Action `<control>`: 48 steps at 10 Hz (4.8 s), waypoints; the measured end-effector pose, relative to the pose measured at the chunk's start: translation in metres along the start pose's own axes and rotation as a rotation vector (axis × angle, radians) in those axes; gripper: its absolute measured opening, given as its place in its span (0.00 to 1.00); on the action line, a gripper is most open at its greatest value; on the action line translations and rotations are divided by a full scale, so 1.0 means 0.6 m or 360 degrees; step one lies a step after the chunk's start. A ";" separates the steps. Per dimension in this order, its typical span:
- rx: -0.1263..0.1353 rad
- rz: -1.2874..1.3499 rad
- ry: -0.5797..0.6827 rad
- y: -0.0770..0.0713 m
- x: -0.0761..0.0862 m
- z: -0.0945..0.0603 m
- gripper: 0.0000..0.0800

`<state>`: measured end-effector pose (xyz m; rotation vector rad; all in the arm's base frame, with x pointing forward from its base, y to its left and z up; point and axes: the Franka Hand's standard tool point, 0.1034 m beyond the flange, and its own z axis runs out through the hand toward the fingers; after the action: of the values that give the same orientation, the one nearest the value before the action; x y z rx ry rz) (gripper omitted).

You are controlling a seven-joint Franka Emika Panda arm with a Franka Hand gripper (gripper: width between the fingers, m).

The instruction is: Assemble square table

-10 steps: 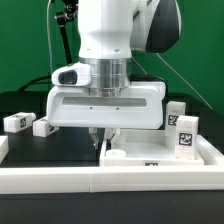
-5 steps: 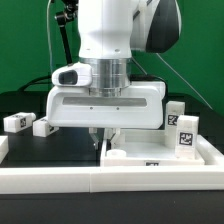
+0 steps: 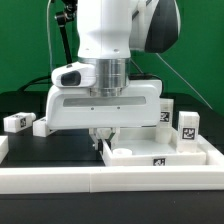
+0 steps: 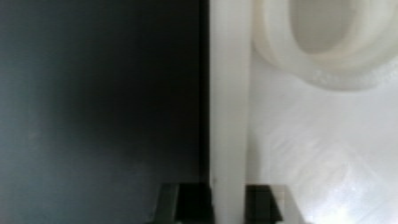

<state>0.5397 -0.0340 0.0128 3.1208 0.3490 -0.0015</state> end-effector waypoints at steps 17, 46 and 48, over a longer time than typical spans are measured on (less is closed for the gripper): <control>-0.0028 -0.1604 -0.0079 0.003 0.061 0.001 0.07; 0.0040 -0.1926 -0.0246 0.042 0.046 -0.151 0.81; 0.0046 -0.1854 -0.0250 0.048 0.031 -0.153 0.81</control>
Offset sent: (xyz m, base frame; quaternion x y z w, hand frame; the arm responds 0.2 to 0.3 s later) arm 0.0000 0.0000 0.0000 0.0000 0.0000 -0.1938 0.9810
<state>0.5642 -0.0580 0.1044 2.4134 2.0125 -0.2390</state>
